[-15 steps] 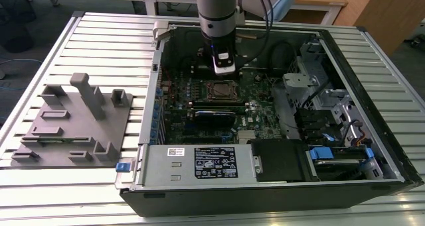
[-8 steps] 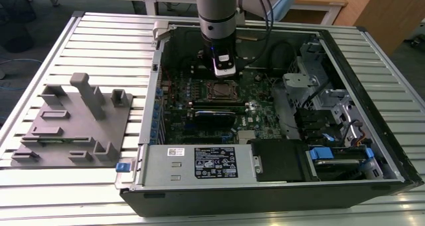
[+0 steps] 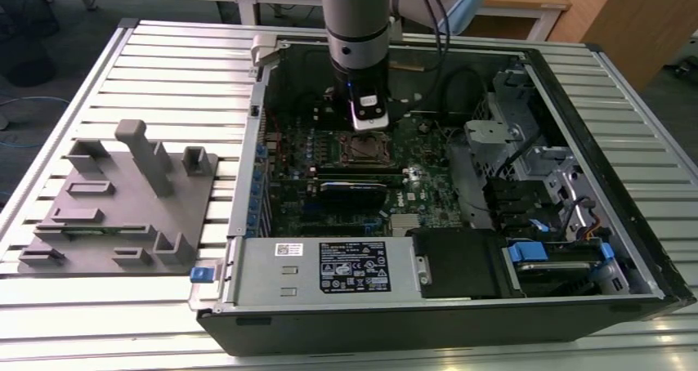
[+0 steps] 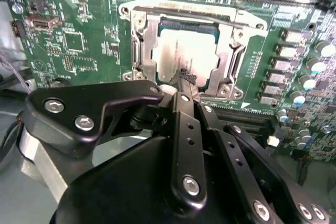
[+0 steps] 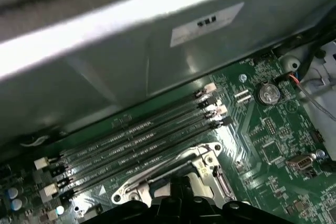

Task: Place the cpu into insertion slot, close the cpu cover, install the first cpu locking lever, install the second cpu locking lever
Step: 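Install the first cpu locking lever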

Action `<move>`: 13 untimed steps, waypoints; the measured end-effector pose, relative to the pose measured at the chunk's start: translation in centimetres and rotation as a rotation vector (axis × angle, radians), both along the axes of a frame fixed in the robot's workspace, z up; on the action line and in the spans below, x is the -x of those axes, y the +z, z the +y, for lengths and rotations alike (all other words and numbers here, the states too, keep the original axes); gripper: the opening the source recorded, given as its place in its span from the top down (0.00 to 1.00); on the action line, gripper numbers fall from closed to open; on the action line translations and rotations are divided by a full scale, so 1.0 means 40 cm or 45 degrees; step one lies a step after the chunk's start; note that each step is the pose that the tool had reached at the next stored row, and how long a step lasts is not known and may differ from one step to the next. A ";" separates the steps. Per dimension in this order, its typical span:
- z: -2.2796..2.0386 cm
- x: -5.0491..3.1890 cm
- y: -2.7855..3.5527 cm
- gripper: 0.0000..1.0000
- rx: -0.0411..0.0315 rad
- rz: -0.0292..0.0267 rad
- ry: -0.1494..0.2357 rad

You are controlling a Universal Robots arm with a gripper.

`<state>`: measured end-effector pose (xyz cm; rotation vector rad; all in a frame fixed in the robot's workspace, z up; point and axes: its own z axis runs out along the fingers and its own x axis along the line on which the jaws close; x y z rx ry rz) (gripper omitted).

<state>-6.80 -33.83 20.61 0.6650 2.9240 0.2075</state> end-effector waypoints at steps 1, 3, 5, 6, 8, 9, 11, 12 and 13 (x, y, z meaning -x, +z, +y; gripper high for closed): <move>-0.001 0.000 0.000 0.89 0.0008 0.0000 0.000; -0.002 0.000 0.003 0.89 0.0014 0.0002 0.000; -0.002 0.000 0.013 0.89 0.0011 0.0000 0.001; -0.002 0.000 0.019 0.89 0.0013 0.0000 0.001; -0.002 0.000 0.030 0.89 0.0013 0.0000 0.001; -0.002 0.000 0.031 0.89 0.0011 -0.0001 0.001; -0.002 0.000 0.031 0.89 0.0007 -0.0004 0.001; -0.002 0.000 0.032 0.89 0.0008 -0.0002 0.001; -0.002 0.000 0.032 0.89 0.0013 -0.0001 0.001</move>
